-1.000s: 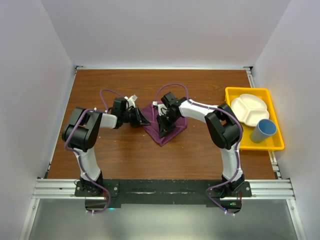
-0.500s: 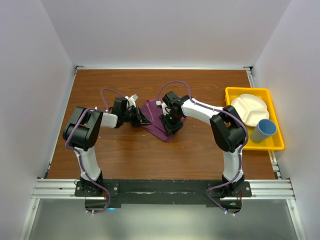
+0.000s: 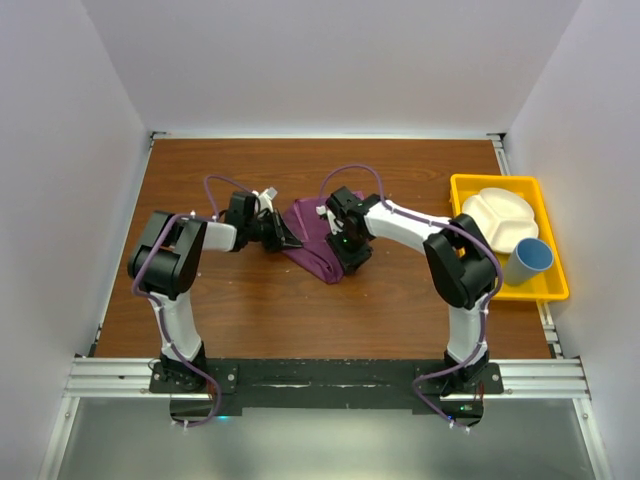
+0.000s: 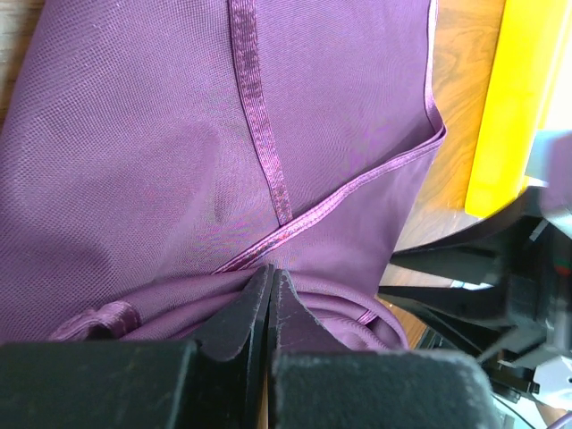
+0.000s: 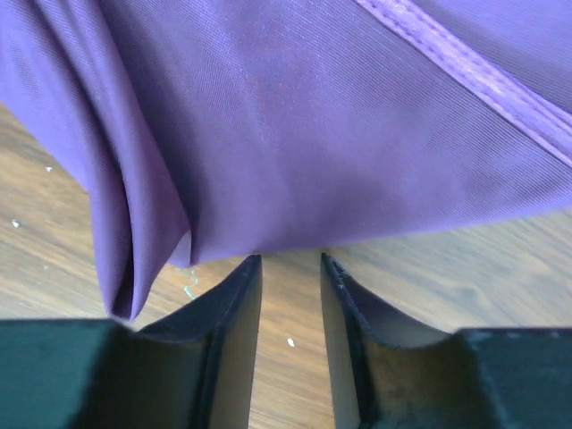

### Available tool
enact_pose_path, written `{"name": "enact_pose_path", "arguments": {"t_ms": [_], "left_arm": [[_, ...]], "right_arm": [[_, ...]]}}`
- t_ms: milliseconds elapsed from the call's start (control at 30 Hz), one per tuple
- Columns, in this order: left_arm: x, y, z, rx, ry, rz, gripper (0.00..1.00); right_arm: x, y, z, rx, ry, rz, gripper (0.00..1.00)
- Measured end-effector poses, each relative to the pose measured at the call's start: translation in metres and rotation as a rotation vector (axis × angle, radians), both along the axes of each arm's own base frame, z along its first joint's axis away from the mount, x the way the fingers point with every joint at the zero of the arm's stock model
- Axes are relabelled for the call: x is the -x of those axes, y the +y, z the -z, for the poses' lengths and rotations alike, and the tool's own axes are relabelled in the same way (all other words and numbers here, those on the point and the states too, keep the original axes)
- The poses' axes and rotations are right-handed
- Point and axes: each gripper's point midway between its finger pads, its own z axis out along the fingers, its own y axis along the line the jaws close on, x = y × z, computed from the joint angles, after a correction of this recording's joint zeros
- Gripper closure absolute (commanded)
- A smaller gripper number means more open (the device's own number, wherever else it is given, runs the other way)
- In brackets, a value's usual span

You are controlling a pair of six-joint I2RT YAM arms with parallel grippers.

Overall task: Fold the napkin, place the utensils inside, and roll it up
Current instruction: Roll the napkin with the utensil

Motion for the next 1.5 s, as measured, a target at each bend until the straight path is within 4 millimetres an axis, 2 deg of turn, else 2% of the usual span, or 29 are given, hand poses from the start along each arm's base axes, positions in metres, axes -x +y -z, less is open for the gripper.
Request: {"name": "enact_pose_path", "arguments": {"t_ms": [33,133,267,333,400,467,533,667,967,1067,1100,1200,1333,1367,1467,1500], "left_arm": [[0.000,0.000,0.000,-0.001,0.004,0.000,1.00],[0.000,0.000,0.000,-0.004,0.013,0.000,1.00],[0.000,0.000,-0.001,-0.008,0.027,-0.001,1.00],[0.000,0.000,-0.001,-0.009,0.034,-0.001,1.00],[0.000,0.000,0.000,-0.012,0.044,-0.001,1.00],[0.000,0.000,0.000,-0.015,0.053,-0.001,1.00],[0.001,0.000,0.000,-0.016,0.057,-0.001,1.00],[0.001,0.000,0.000,-0.016,0.059,-0.001,1.00],[0.001,0.000,0.000,-0.013,0.063,0.001,1.00],[0.001,0.000,0.000,-0.014,0.067,0.002,1.00],[0.001,0.000,0.000,-0.014,0.069,0.002,1.00],[0.001,0.000,0.000,-0.014,0.073,0.001,1.00],[0.000,-0.001,-0.001,-0.014,0.077,0.000,1.00],[0.000,-0.001,-0.001,-0.016,0.080,-0.001,1.00],[-0.001,0.001,-0.002,-0.029,0.088,-0.007,0.95],[-0.002,0.003,-0.003,-0.038,0.089,-0.014,0.89]], "right_arm": [[-0.001,0.000,-0.003,0.000,-0.011,0.001,0.46],[-0.006,0.011,-0.029,-0.051,-0.088,-0.028,0.36],[-0.013,0.042,-0.069,-0.174,-0.200,-0.106,0.33],[-0.016,0.065,-0.077,-0.211,-0.234,-0.156,0.32],[-0.018,0.087,-0.074,-0.227,-0.253,-0.202,0.29],[-0.017,0.102,-0.063,-0.222,-0.256,-0.238,0.25],[-0.013,0.109,-0.049,-0.205,-0.247,-0.272,0.22],[-0.011,0.112,-0.027,-0.162,-0.240,-0.317,0.20],[-0.026,0.109,-0.009,-0.113,-0.255,-0.341,0.22],[-0.029,0.109,-0.002,-0.093,-0.252,-0.346,0.30],[-0.030,0.110,-0.002,-0.090,-0.255,-0.345,0.39],[-0.034,0.109,0.000,-0.074,-0.266,-0.340,0.50],[-0.039,0.106,0.001,-0.080,-0.273,-0.314,0.74],[-0.040,0.106,0.001,-0.088,-0.272,-0.307,0.83],[-0.043,0.108,0.001,-0.131,-0.262,-0.289,0.95],[-0.043,0.110,0.001,-0.154,-0.253,-0.286,0.96]]}}
